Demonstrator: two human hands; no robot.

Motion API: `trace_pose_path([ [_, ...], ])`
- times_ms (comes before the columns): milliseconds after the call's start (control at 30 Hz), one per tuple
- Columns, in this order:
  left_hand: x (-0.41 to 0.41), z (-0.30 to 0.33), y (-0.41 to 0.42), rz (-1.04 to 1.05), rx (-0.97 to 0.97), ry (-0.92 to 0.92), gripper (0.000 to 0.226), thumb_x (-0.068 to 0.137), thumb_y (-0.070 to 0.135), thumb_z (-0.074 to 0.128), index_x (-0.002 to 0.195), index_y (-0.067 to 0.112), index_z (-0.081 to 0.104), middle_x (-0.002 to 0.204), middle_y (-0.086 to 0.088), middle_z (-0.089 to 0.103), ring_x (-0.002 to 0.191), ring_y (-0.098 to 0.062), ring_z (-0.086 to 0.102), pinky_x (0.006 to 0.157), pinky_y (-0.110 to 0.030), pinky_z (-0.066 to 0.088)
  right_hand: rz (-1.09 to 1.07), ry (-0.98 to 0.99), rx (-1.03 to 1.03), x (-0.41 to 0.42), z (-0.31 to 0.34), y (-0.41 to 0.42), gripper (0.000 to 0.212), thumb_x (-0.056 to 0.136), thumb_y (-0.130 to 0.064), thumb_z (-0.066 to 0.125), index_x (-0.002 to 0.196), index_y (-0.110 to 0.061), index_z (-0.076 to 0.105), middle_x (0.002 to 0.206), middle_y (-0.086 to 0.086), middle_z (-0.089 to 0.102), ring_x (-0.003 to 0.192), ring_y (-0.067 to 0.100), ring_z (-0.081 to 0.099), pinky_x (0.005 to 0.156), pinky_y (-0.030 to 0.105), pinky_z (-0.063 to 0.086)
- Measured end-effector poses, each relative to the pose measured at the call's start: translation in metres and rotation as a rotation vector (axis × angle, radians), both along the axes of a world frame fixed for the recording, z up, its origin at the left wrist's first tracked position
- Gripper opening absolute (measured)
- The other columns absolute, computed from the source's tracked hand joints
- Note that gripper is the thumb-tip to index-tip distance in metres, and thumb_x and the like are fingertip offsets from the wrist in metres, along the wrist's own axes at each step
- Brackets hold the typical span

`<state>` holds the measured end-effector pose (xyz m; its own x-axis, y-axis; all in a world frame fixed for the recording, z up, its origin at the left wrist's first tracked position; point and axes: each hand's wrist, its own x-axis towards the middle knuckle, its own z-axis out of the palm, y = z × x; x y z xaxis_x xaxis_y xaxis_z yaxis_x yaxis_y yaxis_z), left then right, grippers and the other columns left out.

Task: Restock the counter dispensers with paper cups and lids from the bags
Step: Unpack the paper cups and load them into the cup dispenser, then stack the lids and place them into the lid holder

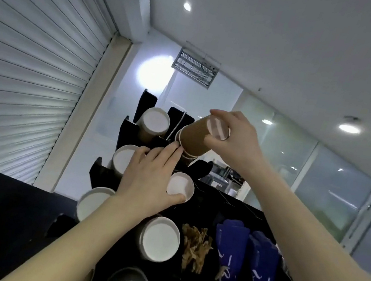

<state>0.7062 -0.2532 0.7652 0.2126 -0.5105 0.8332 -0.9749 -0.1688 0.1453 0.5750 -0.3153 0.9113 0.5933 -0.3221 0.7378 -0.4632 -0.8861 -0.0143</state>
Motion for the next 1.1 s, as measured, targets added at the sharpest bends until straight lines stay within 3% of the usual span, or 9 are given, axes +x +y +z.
trace_pose_path([
  [100,-0.001,-0.002,0.000,-0.001,-0.023,-0.004,0.101,0.079,0.073,0.049,0.155,0.023,0.006,0.162,0.007,0.003,0.145,-0.014,0.017,0.115,-0.037,0.007,-0.080,0.176,-0.047,0.020,0.001,-0.006,0.060,0.075,-0.023,0.067,0.134,-0.025,0.054,0.123,0.002,0.050,0.110,0.021,0.052,0.087,0.028,0.041],
  [300,0.002,-0.002,0.000,-0.003,-0.025,-0.008,0.101,0.081,0.074,0.046,0.155,0.022,0.003,0.163,0.005,0.000,0.146,-0.015,0.014,0.117,-0.039,0.006,-0.108,0.281,-0.081,0.043,-0.011,-0.025,0.059,0.078,-0.025,0.071,0.134,-0.024,0.054,0.125,0.004,0.051,0.113,0.021,0.053,0.088,0.023,0.037],
  [500,0.000,-0.002,-0.002,0.005,-0.016,-0.012,0.101,0.080,0.073,0.048,0.155,0.021,0.005,0.163,0.005,0.003,0.145,-0.014,0.017,0.116,-0.038,0.007,-0.061,0.202,-0.018,0.040,-0.020,-0.038,0.059,0.080,-0.023,0.071,0.136,-0.025,0.052,0.131,0.003,0.050,0.117,0.020,0.051,0.095,0.024,0.037],
  [700,-0.003,-0.001,0.003,0.000,0.044,0.010,0.100,0.080,0.074,0.048,0.155,0.022,0.007,0.163,0.006,0.003,0.145,-0.014,0.017,0.118,-0.038,0.006,-0.024,0.185,0.064,0.014,-0.030,-0.038,0.076,0.083,-0.026,0.072,0.148,-0.024,0.034,0.147,0.002,0.034,0.132,0.018,0.038,0.104,0.021,0.026],
  [767,-0.004,0.001,0.006,0.002,0.073,0.014,0.098,0.081,0.072,0.048,0.155,0.022,0.009,0.163,0.007,0.003,0.145,-0.016,0.017,0.118,-0.039,0.007,0.009,0.063,0.079,-0.007,-0.036,-0.032,0.069,0.085,-0.025,0.070,0.146,-0.024,0.038,0.145,0.000,0.036,0.130,0.016,0.039,0.106,0.021,0.027],
  [833,-0.005,0.003,0.010,0.005,0.101,0.003,0.093,0.083,0.069,0.050,0.154,0.023,0.013,0.163,0.006,0.005,0.146,-0.018,0.014,0.118,-0.040,0.007,0.020,0.022,0.063,-0.033,-0.048,-0.026,0.057,0.087,-0.026,0.066,0.140,-0.022,0.045,0.140,0.000,0.041,0.126,0.017,0.043,0.108,0.031,0.036],
  [900,-0.008,0.006,0.015,-0.014,0.093,0.010,0.084,0.086,0.062,0.054,0.153,0.023,0.022,0.162,0.004,0.013,0.147,-0.020,0.010,0.118,-0.041,0.006,0.020,0.050,0.056,-0.061,-0.065,-0.019,0.050,0.088,-0.027,0.064,0.136,-0.022,0.049,0.138,0.000,0.042,0.124,0.017,0.045,0.106,0.036,0.039],
  [967,-0.020,0.007,0.020,-0.035,0.044,0.018,0.069,0.089,0.052,0.055,0.148,0.023,0.034,0.157,0.002,0.028,0.147,-0.020,0.014,0.118,-0.042,0.007,0.023,0.061,0.080,-0.091,-0.082,-0.011,0.047,0.090,-0.027,0.063,0.135,-0.023,0.050,0.137,-0.002,0.043,0.124,0.015,0.043,0.106,0.027,0.033],
  [1100,-0.072,-0.002,0.032,-0.209,-0.031,0.058,0.045,0.092,0.044,0.057,0.130,0.020,0.057,0.132,0.000,0.057,0.129,-0.022,0.045,0.108,-0.040,0.033,-0.014,0.063,0.168,-0.153,-0.118,0.002,0.043,0.090,-0.031,0.062,0.132,-0.027,0.052,0.131,-0.005,0.050,0.122,0.013,0.045,0.100,0.024,0.032],
])
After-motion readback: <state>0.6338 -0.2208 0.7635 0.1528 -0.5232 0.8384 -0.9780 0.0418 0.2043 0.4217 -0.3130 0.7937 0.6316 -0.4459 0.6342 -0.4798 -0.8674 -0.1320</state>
